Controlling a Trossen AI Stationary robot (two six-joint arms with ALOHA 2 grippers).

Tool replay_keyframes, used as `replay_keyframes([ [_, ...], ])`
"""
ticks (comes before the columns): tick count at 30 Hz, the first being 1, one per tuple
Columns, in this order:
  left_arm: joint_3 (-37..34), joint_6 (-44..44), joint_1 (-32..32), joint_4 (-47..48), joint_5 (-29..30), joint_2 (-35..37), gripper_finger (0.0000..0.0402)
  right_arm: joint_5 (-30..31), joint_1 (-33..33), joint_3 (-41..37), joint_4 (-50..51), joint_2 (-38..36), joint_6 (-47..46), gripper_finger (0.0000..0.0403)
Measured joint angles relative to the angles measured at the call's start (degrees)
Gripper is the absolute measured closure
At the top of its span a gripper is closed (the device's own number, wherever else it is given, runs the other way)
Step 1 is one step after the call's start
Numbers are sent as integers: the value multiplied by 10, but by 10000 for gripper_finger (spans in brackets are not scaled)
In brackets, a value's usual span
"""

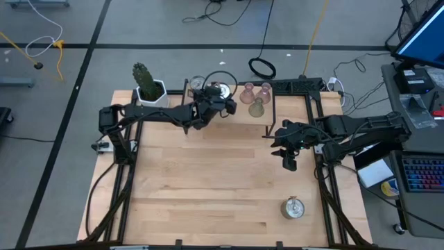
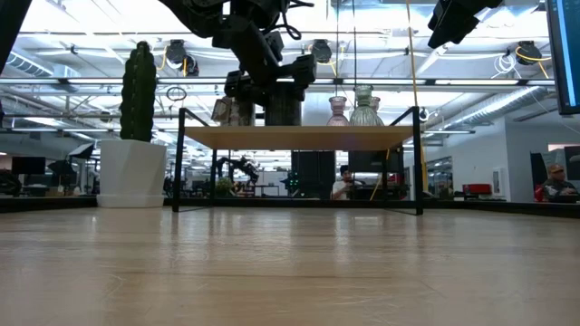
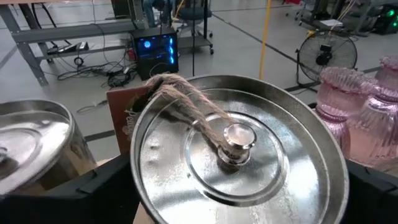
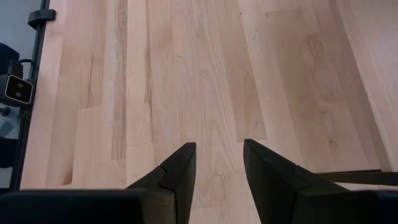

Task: Pick & Place candle stick holders
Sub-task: Put the left silver scented candle on the shelf

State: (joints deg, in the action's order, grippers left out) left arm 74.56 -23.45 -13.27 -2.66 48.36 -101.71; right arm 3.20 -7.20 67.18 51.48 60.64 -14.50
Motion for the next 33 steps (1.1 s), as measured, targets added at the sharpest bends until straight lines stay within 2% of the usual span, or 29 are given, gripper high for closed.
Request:
replay_keyframes([
  [2, 0, 0, -2, -1, 1, 0, 9, 0, 0, 0, 0, 0, 0, 277],
  [10, 0, 4, -3, 0, -2, 1, 33, -2, 0, 0, 0, 0, 0, 277],
  [18, 0, 38, -2, -69, -3, 1, 6, -3, 0, 0, 0, 0, 0, 277],
  [33, 0, 152, 25, -164, 15, 20, 65, -3, 0, 0, 3, 0, 4, 277],
])
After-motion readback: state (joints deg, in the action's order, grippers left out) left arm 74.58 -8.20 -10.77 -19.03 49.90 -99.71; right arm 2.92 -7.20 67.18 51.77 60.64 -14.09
